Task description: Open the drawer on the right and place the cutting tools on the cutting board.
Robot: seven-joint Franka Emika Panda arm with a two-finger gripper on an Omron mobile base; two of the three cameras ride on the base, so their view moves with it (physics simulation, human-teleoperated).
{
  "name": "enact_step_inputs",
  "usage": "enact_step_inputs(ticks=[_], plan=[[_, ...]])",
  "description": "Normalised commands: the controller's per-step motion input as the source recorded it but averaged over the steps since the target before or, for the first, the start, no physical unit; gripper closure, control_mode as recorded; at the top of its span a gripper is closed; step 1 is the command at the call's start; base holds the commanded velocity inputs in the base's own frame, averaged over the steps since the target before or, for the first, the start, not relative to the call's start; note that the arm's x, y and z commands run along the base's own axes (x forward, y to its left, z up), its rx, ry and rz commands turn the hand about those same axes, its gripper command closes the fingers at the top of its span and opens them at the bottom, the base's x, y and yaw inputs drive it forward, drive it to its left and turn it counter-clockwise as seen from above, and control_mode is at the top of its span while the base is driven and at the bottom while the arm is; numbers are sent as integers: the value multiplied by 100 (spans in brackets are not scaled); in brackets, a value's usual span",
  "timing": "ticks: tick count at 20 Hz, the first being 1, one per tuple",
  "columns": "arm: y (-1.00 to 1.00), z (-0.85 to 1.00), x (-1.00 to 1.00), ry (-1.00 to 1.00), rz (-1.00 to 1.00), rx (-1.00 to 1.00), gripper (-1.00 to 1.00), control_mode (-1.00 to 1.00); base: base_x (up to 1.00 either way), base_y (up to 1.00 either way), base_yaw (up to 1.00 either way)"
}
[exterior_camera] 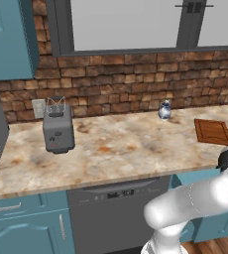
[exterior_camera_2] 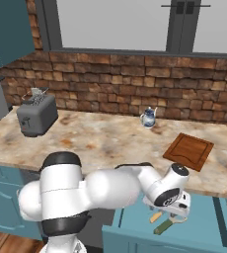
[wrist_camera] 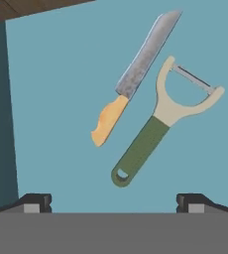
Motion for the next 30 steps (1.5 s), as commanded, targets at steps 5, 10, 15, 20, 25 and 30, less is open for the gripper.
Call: enact_step_inputs(ticks=[5, 10, 15, 20, 25, 30], plan=[[0, -24, 10, 7, -17, 0, -100, -100, 0, 0, 0], [0, -25, 11, 9, -3, -4, -100, -100, 0, 0, 0], [0, -48, 0, 0, 0, 0, -100, -100, 0, 0, 0], [-1, -24, 0, 0, 0, 0, -100, -100, 0, 0, 0], [-16, -4, 0, 3, 0, 0, -100, -100, 0, 0, 0], [-22, -15, 0, 2, 0, 0, -100, -100, 0, 0, 0]])
